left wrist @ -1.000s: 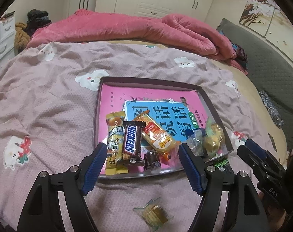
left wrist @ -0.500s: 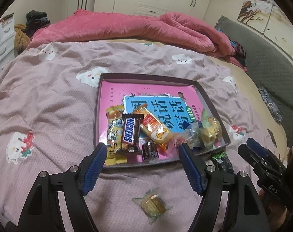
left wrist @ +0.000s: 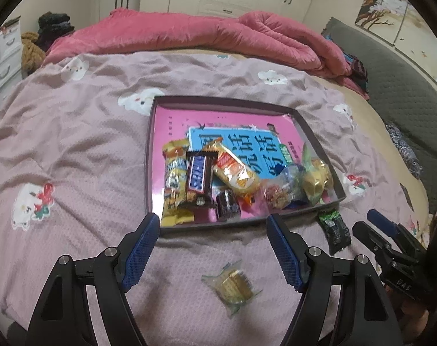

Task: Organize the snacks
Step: 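Withdraw both tools from the tray toward the remaining snacks, then grasp the clear biscuit packet with left tool while right tool grasps the black-green packet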

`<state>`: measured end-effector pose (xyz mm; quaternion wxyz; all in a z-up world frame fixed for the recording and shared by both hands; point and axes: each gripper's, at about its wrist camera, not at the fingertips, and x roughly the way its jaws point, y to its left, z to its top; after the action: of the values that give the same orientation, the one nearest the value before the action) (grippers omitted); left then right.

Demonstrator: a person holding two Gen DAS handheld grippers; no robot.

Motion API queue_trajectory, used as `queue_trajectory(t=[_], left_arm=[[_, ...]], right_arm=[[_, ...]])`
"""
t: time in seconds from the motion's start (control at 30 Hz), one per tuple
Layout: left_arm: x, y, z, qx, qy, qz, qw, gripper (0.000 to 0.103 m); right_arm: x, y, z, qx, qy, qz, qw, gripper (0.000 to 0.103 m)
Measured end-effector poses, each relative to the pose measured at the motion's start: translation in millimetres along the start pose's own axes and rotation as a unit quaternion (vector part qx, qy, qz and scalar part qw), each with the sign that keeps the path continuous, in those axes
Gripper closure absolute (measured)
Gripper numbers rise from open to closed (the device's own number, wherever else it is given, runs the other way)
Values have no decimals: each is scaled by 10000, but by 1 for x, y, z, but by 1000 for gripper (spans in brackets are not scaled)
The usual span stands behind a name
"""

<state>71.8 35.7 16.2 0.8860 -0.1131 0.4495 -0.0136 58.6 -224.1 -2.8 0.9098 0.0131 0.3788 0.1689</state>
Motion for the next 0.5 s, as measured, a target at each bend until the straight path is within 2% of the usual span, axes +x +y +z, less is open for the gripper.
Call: queue_trajectory(t=[0.3, 0.5], left_arm=[[22, -11, -35, 263, 566, -107, 9980, 26], [40, -15, -51, 282, 915, -117, 9953, 26]], right_arm=[[16, -18, -17, 173, 540, -303, 9979, 30], [31, -22, -21, 28, 683, -404, 9968, 30]])
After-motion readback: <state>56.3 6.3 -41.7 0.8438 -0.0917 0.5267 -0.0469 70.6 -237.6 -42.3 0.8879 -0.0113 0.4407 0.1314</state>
